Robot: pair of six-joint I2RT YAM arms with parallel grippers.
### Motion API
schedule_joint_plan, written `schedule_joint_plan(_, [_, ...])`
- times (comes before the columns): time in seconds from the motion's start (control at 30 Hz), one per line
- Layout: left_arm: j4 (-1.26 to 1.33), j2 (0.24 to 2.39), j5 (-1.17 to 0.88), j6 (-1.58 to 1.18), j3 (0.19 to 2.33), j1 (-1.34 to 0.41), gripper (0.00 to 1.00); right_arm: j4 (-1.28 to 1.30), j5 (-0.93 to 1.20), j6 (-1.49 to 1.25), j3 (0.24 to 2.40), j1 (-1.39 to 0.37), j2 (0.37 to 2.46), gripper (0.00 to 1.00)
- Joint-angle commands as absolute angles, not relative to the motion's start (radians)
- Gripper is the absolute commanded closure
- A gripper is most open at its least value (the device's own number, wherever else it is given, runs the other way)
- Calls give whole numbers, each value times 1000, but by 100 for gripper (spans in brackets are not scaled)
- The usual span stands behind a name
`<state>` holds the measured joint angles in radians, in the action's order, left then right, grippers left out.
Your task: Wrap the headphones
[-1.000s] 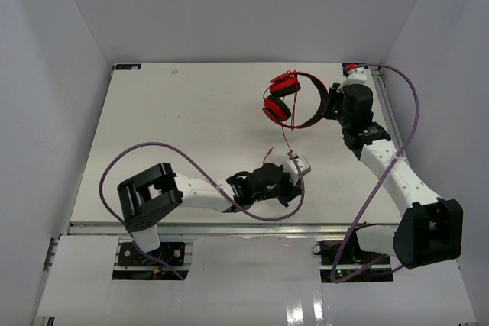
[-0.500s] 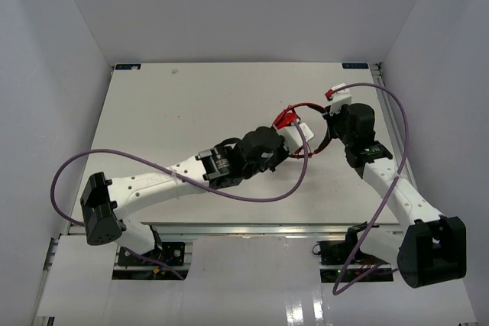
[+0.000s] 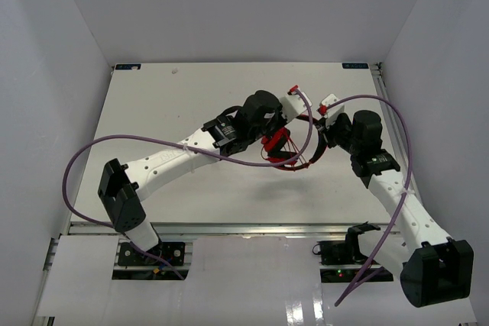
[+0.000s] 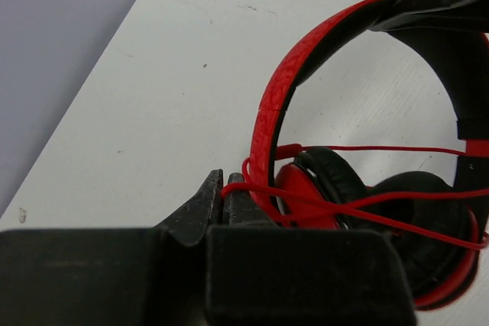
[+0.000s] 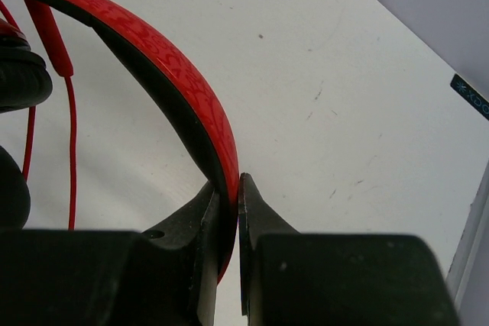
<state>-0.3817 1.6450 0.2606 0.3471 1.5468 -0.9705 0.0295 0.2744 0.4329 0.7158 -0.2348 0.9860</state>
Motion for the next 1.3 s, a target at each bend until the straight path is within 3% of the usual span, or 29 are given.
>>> schedule_joint_plan(0.0, [-262,1613,237,361,1551,-915,96,149,478,482,709,-238,963,92])
schedule_joint_plan(0.37, [-205,1605,189,350,1534,-896,91,195,566,413,722,-238,1000,92])
schedule_joint_plan(0.87, [-242,1646,134,342,1601,-883,84,159,423,358,720,-290,1033,92])
schedule_joint_plan(1.27, [-112,1468,77,249,1287,-768,77,223,642,293,780,-264,1001,92])
